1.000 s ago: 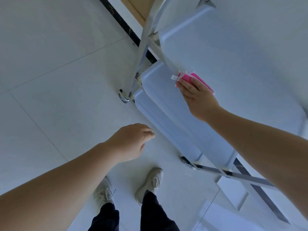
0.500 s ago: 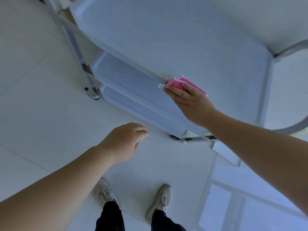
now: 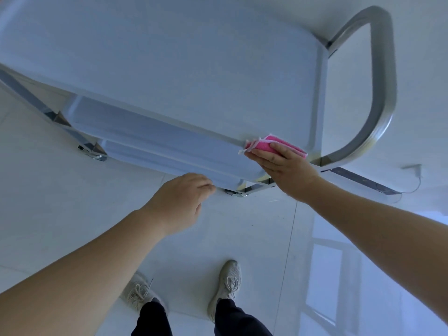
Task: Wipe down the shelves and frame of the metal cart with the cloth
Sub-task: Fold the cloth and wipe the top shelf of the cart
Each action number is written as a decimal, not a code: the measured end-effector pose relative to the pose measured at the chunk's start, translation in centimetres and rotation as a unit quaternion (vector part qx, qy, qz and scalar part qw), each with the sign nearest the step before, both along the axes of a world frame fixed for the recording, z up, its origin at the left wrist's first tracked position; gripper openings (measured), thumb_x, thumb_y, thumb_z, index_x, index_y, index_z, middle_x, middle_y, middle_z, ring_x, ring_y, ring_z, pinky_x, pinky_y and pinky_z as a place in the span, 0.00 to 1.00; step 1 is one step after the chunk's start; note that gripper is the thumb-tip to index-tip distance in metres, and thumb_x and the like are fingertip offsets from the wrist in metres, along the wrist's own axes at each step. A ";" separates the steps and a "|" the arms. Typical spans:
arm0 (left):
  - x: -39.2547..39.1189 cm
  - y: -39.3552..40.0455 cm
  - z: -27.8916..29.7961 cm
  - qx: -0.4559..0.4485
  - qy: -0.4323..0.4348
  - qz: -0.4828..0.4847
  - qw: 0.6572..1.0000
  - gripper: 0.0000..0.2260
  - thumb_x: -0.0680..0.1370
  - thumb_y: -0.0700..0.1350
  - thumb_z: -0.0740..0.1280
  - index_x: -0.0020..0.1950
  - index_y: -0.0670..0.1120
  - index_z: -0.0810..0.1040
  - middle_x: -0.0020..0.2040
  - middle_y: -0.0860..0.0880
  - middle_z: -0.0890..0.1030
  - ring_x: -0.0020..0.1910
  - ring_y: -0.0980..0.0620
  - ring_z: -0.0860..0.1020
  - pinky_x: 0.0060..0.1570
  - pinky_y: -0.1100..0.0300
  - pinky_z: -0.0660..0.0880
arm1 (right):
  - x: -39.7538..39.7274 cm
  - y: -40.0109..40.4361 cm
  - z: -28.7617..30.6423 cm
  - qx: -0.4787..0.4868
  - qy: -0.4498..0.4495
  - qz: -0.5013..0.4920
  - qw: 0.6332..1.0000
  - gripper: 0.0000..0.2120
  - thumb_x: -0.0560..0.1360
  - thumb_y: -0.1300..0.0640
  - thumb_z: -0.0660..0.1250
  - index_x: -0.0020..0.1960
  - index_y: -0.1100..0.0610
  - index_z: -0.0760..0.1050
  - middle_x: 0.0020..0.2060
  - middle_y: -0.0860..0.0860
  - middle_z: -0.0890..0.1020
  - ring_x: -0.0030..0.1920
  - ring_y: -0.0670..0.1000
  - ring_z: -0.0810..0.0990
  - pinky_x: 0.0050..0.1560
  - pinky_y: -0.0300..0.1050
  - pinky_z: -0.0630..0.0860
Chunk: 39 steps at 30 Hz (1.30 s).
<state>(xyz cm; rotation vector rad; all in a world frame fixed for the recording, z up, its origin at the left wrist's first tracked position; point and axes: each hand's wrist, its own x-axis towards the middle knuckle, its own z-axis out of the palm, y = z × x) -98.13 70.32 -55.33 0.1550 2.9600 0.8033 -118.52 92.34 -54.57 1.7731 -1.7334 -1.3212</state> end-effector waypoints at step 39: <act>-5.8 4.4 26.3 -0.016 0.210 -0.114 0.971 0.06 0.74 0.40 0.66 0.50 0.43 0.79 0.44 0.47 0.80 0.37 0.45 0.78 0.30 0.53 0.75 | 11.0 3.3 26.7 -0.444 -0.517 -0.263 0.683 0.14 0.79 0.60 0.57 0.64 0.58 0.67 0.61 0.53 0.70 0.47 0.54 0.77 0.44 0.48 0.77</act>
